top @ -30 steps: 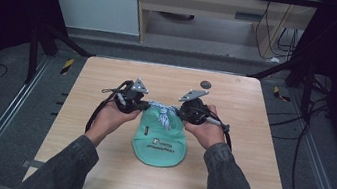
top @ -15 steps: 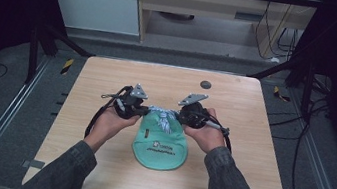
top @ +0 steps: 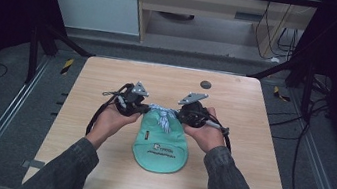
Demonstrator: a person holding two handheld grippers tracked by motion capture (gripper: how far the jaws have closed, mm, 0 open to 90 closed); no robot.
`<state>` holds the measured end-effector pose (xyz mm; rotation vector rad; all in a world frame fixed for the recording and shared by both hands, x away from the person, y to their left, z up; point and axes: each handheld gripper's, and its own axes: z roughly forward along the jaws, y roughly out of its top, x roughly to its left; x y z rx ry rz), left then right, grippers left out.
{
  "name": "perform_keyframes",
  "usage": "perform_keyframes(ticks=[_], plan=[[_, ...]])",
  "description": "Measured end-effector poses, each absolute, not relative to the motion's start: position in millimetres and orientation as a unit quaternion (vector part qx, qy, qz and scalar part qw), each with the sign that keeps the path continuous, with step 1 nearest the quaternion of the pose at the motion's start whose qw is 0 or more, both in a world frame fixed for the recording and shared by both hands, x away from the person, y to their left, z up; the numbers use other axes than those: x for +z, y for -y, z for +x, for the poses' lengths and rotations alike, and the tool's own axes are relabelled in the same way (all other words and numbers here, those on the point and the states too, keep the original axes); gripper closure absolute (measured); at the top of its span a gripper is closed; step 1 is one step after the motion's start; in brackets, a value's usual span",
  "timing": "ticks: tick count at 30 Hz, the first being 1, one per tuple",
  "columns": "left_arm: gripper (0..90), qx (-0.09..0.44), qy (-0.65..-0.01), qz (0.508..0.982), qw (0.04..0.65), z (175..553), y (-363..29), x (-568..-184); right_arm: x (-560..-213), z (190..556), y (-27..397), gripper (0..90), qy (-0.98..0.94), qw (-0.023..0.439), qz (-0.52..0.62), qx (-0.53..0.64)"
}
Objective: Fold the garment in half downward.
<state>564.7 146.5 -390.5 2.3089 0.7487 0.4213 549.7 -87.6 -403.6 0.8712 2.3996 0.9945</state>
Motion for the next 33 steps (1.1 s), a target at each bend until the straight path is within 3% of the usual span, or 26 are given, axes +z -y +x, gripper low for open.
perform_keyframes(ticks=[8, 22, 33], plan=[[87.5, 0.171, -0.277, 0.882, 0.341, 562, -143, -379, -394, 548, 91, 81.4, -0.853, 0.210, 0.310, 0.363], [87.5, 0.153, -0.261, 0.890, 0.342, 532, -142, -408, -421, 517, 96, 78.6, -0.862, 0.194, 0.298, 0.361], [87.6, 0.143, -0.253, 0.894, 0.342, 520, -139, -413, -429, 509, 100, 82.3, -0.867, 0.186, 0.293, 0.357]])
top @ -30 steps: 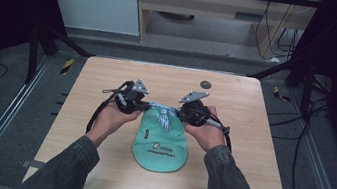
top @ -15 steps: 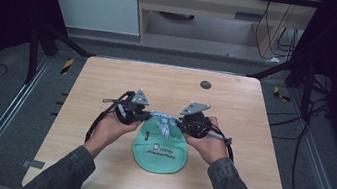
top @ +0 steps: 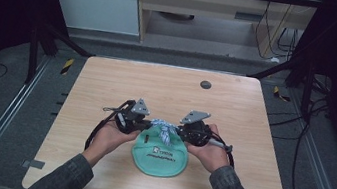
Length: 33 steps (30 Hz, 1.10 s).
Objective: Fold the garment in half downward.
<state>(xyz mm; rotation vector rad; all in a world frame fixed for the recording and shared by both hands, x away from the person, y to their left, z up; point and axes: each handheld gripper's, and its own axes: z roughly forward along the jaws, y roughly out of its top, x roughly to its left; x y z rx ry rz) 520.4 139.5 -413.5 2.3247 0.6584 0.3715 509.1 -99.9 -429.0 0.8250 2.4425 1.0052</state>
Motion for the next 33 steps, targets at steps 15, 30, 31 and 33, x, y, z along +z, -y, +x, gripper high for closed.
perform_keyframes(ticks=[15, 30, 31, 33], plan=[[87.4, 0.128, -0.246, 0.898, 0.341, 504, -144, -422, -430, 496, 99, 81.2, -0.873, 0.176, 0.284, 0.355], [87.4, 0.118, -0.248, 0.897, 0.346, 496, -149, -429, -433, 488, 98, 81.0, -0.878, 0.171, 0.275, 0.354], [87.4, 0.119, -0.248, 0.897, 0.345, 496, -149, -430, -434, 486, 99, 80.9, -0.879, 0.170, 0.273, 0.353], [87.4, 0.117, -0.247, 0.897, 0.347, 494, -149, -432, -435, 485, 99, 80.9, -0.879, 0.170, 0.273, 0.353]])
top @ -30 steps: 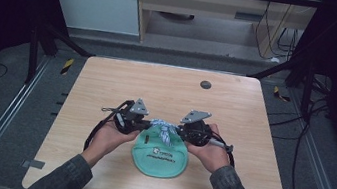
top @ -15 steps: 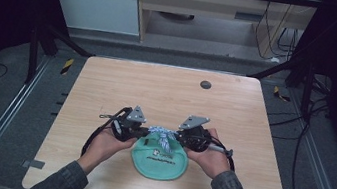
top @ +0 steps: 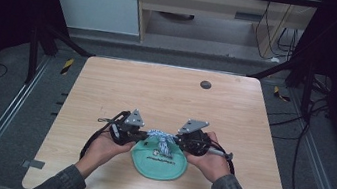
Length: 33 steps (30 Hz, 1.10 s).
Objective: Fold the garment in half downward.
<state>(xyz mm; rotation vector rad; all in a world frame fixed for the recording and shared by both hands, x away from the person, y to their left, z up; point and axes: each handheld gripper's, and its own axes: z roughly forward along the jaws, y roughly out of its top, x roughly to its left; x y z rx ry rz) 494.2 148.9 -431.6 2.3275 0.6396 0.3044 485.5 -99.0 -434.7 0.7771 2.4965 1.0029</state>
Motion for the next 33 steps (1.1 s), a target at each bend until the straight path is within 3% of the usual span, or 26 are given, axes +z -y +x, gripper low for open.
perform_keyframes(ticks=[33], plan=[[87.0, 0.102, -0.240, 0.902, 0.344, 475, -153, -449, -447, 467, 100, 80.2, -0.888, 0.155, 0.258, 0.348]])
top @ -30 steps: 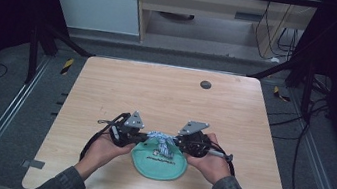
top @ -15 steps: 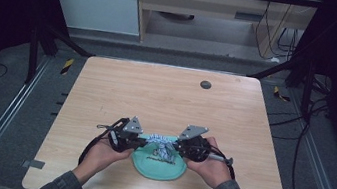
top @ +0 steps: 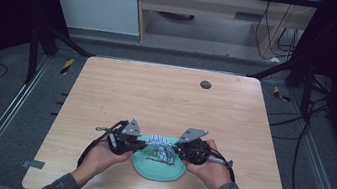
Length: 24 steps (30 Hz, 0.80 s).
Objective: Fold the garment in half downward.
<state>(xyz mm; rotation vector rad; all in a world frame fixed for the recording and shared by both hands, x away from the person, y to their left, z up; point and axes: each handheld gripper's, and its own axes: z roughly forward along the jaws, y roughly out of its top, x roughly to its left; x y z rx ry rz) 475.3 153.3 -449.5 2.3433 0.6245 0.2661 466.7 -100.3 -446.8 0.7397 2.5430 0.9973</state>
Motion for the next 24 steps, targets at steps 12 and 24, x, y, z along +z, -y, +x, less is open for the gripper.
perform_keyframes(ticks=[12, 24], plan=[[86.6, 0.098, -0.236, 0.906, 0.337, 469, -156, -457, -453, 462, 101, 79.7, -0.890, 0.147, 0.257, 0.347], [85.8, 0.095, -0.236, 0.907, 0.337, 463, -156, -463, -458, 457, 102, 78.8, -0.891, 0.142, 0.256, 0.346]])
